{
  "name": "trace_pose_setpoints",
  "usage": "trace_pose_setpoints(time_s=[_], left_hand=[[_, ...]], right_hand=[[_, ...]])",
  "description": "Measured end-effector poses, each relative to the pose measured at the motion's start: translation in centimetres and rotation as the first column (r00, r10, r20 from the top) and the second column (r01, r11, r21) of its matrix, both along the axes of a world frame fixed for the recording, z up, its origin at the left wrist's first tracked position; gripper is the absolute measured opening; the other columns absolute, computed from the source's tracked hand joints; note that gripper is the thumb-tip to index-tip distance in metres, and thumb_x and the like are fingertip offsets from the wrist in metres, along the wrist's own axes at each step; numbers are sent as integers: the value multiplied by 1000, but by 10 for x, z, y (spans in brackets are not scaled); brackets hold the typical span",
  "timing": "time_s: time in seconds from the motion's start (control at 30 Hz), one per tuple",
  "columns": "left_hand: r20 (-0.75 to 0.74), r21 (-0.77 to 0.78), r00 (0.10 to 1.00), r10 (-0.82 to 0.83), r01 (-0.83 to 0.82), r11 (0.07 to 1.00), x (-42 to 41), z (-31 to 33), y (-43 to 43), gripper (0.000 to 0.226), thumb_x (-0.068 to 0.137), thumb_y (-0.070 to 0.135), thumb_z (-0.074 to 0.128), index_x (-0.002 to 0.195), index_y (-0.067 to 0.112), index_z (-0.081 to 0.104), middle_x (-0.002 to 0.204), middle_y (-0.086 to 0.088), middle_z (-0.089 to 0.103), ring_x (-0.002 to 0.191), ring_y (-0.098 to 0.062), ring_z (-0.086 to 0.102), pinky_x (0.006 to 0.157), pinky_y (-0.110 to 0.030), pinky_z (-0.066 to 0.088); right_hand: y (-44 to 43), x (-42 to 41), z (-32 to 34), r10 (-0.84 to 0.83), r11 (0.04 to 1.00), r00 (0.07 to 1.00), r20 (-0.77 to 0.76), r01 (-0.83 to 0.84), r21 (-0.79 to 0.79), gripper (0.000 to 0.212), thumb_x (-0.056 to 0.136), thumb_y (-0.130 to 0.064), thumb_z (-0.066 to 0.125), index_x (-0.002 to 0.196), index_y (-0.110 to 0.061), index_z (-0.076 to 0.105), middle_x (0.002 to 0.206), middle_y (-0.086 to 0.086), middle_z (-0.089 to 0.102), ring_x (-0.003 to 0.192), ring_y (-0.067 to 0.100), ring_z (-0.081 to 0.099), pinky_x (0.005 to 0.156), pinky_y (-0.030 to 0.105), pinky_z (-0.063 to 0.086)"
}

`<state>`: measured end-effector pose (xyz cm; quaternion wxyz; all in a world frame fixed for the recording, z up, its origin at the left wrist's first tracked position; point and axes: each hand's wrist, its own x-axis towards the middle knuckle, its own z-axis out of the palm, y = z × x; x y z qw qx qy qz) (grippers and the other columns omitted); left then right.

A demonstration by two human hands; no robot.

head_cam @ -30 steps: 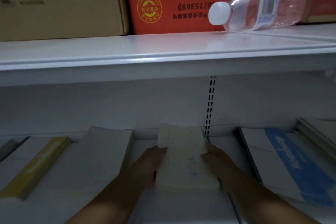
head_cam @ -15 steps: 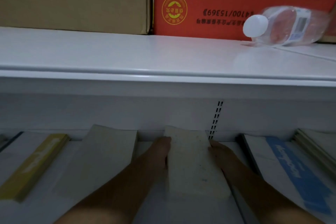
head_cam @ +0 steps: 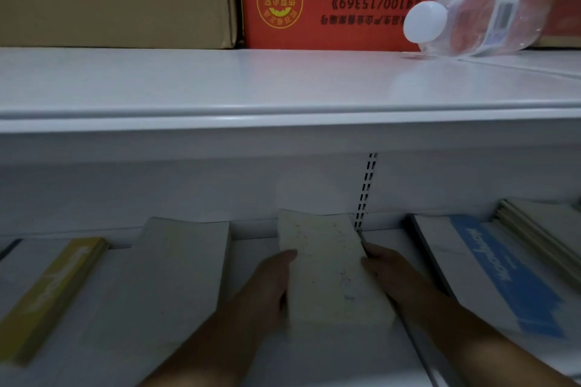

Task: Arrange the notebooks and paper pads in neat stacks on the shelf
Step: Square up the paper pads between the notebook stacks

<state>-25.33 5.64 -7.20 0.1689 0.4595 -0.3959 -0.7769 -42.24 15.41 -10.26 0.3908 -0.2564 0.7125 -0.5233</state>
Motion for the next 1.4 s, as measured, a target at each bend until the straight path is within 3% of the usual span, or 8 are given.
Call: trace_pose_setpoints(time_s=[0.17,0.3,0.57,0.73,0.9,1.0,1.1,1.4], left_hand=[[-38,-82,999,21,-24,996,14,-23,16,22,100,13,39,105,12,61,85,-3,67,79,-23,63,70,-29,51],[-28,-101,997,65,-67,993,21,-24,12,40,99,19,41,139,13,45,126,-9,61,108,-29,60,92,-41,50],[25,-143,993,119,-114,983,26,-36,1,46,97,23,47,142,13,41,138,-13,51,119,-36,53,101,-51,43],[-25,-154,994,110,-112,982,31,-18,0,54,96,23,48,146,13,31,139,-7,46,119,-35,52,86,-42,46],[162,-782,983,90,72,619,24,18,34,42,84,18,67,124,28,56,112,-2,66,99,-9,63,93,-24,49],[331,-801,915,-232,402,444,-23,27,92,59,78,13,73,118,48,48,78,12,73,66,10,63,68,0,45],[693,-556,579,-431,809,193,-90,18,134,96,73,44,72,133,61,0,122,21,59,108,2,58,95,-14,43],[760,-544,583,-288,813,208,-178,-22,153,122,74,33,73,140,36,-29,133,1,56,113,-12,57,92,-15,44]], right_hand=[[11,7,-12,-31,999,999,-26,30,-30,38,94,4,41,94,-29,61,76,-14,69,65,10,68,49,14,51],[4,16,-8,-2,1000,999,-42,2,-9,39,94,6,38,104,-23,62,84,-6,69,72,13,67,54,20,54],[2,40,8,78,995,975,-208,-63,76,39,95,-5,38,123,-22,60,112,1,68,92,15,67,80,25,57],[25,38,19,-17,999,920,-390,4,-33,39,95,-21,50,134,-20,47,129,-11,48,113,1,46,80,-5,35],[102,-43,47,93,989,664,-742,25,147,59,88,-23,60,141,-27,33,143,-11,35,131,4,32,103,12,22],[136,-94,54,227,938,657,-719,51,342,76,79,-27,67,144,-30,26,151,-2,26,139,16,27,111,25,28],[159,-124,42,498,772,608,-619,14,635,107,68,-49,73,149,-30,5,155,1,11,143,25,15,114,34,26],[182,-175,20,654,676,522,-548,-78,732,122,61,-51,78,149,-31,-4,154,14,12,142,34,18,112,40,30]])
